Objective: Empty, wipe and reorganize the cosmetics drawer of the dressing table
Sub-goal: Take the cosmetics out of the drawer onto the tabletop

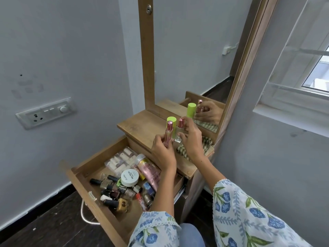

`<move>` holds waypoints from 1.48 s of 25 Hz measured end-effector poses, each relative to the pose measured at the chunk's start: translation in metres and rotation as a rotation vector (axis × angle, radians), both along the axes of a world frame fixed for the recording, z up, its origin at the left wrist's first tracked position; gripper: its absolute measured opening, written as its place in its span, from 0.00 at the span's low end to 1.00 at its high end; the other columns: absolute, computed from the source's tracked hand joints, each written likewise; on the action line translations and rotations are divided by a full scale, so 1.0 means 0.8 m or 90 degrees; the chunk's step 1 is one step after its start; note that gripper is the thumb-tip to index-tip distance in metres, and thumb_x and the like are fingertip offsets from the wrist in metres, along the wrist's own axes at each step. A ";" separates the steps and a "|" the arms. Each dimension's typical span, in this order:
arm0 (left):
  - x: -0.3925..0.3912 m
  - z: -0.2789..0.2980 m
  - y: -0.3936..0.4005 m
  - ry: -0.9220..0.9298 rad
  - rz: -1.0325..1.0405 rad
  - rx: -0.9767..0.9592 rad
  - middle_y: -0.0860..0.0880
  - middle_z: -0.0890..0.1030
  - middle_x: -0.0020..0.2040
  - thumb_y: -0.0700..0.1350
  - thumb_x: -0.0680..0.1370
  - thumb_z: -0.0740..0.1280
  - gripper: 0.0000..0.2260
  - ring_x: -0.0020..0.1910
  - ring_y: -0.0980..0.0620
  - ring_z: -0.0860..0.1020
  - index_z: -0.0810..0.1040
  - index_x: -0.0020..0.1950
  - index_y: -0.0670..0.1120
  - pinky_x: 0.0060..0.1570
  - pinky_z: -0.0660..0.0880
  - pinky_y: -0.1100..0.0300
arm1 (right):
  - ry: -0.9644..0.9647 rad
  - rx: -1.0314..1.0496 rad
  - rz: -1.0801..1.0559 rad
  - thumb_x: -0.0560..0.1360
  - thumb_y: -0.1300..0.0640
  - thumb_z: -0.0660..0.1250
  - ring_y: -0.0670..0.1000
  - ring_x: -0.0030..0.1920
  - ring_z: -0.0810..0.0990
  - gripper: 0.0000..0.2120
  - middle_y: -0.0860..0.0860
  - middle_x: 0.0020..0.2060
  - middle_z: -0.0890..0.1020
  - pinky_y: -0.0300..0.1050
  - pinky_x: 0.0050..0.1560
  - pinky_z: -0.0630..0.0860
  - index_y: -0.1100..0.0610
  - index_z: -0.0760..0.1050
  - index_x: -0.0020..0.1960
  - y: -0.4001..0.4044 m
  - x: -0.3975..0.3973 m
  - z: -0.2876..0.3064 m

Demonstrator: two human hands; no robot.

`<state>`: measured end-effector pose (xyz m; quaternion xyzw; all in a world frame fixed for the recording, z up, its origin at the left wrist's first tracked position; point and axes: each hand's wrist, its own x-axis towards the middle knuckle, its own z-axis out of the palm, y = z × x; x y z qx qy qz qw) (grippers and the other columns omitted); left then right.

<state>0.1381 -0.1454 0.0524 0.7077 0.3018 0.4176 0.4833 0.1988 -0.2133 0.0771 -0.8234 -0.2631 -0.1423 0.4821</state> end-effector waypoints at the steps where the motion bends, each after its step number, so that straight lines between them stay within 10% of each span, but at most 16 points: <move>1: 0.000 0.000 0.001 -0.004 -0.004 0.000 0.46 0.82 0.46 0.40 0.73 0.72 0.08 0.41 0.54 0.80 0.77 0.49 0.41 0.42 0.79 0.57 | 0.002 0.002 -0.001 0.70 0.71 0.70 0.52 0.54 0.78 0.29 0.55 0.55 0.78 0.55 0.55 0.78 0.54 0.66 0.65 0.001 0.000 0.000; 9: -0.054 0.015 0.000 0.041 -0.043 0.074 0.53 0.78 0.54 0.39 0.74 0.70 0.14 0.49 0.63 0.73 0.75 0.60 0.43 0.43 0.67 0.77 | 0.065 0.074 -0.065 0.70 0.68 0.72 0.45 0.52 0.76 0.24 0.50 0.54 0.78 0.51 0.55 0.79 0.57 0.70 0.63 -0.008 -0.036 0.002; 13: -0.125 0.013 0.033 0.086 -0.153 0.094 0.55 0.79 0.50 0.39 0.75 0.69 0.10 0.47 0.61 0.77 0.77 0.56 0.47 0.46 0.75 0.70 | -0.043 0.058 -0.005 0.71 0.68 0.69 0.45 0.48 0.77 0.14 0.48 0.48 0.78 0.46 0.50 0.79 0.57 0.75 0.54 -0.013 -0.105 -0.018; 17: -0.192 -0.002 0.106 0.180 -0.251 0.113 0.57 0.81 0.47 0.40 0.75 0.69 0.07 0.46 0.64 0.78 0.79 0.51 0.50 0.45 0.73 0.74 | 0.047 -0.241 0.223 0.73 0.62 0.69 0.50 0.48 0.80 0.10 0.50 0.49 0.81 0.47 0.47 0.79 0.55 0.77 0.54 0.009 -0.157 -0.045; 26: -0.221 -0.046 0.130 0.197 -0.211 0.151 0.56 0.80 0.48 0.36 0.75 0.68 0.09 0.49 0.63 0.77 0.79 0.50 0.49 0.46 0.69 0.80 | 0.047 -0.677 0.164 0.76 0.55 0.66 0.56 0.50 0.81 0.10 0.55 0.52 0.80 0.48 0.47 0.75 0.57 0.75 0.55 0.072 -0.179 -0.079; 37: -0.262 -0.029 0.189 0.170 -0.203 0.097 0.58 0.81 0.50 0.37 0.78 0.65 0.11 0.51 0.68 0.76 0.79 0.54 0.51 0.47 0.70 0.77 | -0.025 -0.520 0.358 0.74 0.55 0.69 0.52 0.53 0.78 0.15 0.53 0.57 0.77 0.47 0.53 0.78 0.55 0.73 0.59 0.107 -0.201 -0.110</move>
